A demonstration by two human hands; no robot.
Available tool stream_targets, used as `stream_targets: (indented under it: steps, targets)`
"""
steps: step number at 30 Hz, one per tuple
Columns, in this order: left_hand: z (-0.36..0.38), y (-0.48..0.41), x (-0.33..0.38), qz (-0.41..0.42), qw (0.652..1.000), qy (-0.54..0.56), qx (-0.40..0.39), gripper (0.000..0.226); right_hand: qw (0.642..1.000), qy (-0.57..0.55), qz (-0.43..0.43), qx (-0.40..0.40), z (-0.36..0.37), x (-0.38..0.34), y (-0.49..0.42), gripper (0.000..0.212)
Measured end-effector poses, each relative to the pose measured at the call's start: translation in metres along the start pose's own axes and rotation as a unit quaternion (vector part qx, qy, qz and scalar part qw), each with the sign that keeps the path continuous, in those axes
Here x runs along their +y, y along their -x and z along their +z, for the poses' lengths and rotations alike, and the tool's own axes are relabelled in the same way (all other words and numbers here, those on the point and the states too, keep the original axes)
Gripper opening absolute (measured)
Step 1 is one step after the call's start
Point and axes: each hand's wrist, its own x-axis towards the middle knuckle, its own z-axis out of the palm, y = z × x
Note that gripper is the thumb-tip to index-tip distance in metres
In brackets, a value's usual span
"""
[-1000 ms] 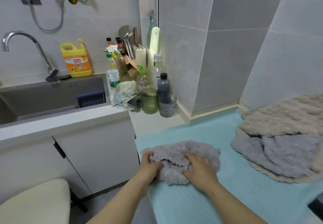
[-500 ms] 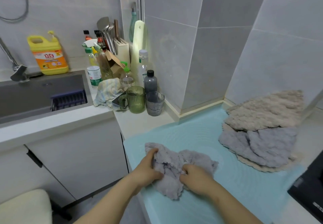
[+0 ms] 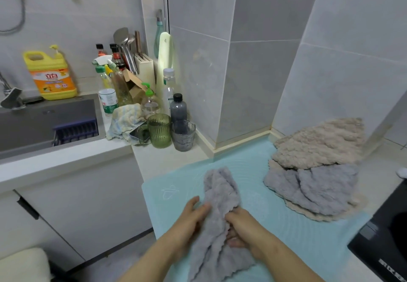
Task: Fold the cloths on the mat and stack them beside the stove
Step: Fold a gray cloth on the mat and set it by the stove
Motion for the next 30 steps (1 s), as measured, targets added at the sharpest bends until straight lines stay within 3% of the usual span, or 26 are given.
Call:
stream_targets:
  steps: [3,6,9,13,16,21,25,28,30]
  targets:
    - [0.004,0.001,-0.002,-0.014,0.998,-0.052,-0.016,0.043,0.999,0.035,-0.015,0.005,0.015,0.008,-0.009,0.02]
    - [0.002,-0.002,0.003,-0.021,0.994,-0.108,-0.007,0.051,0.997,0.061,-0.052,0.011,0.021,0.01,-0.02,0.033]
    - [0.0,-0.005,0.0,-0.02,0.994,-0.109,0.02,0.032,0.995,0.082,-0.047,0.027,0.021,0.009,-0.022,0.028]
    - [0.001,-0.006,-0.003,-0.009,0.993,-0.099,0.069,0.021,1.0,0.004,-0.01,-0.003,0.014,0.009,-0.02,0.02]
    - [0.002,-0.003,-0.001,-0.005,0.991,-0.082,0.107,0.02,0.999,-0.042,0.018,0.022,0.007,0.012,-0.019,0.021]
    - [-0.007,-0.007,0.005,-0.084,0.989,-0.02,0.118,0.036,0.994,-0.025,-0.02,0.105,-0.008,0.017,-0.009,0.02]
    - [-0.007,-0.008,0.017,-0.12,0.983,0.023,0.134,0.038,0.969,-0.049,-0.06,0.236,-0.048,0.02,-0.005,0.017]
    - [-0.012,-0.013,0.023,-0.103,0.986,0.007,0.134,0.047,0.949,-0.028,-0.047,0.312,-0.07,0.029,-0.003,0.022]
    - [-0.012,-0.012,0.017,-0.044,0.987,-0.062,0.144,0.055,0.947,0.048,-0.062,0.312,-0.072,0.036,0.001,0.032]
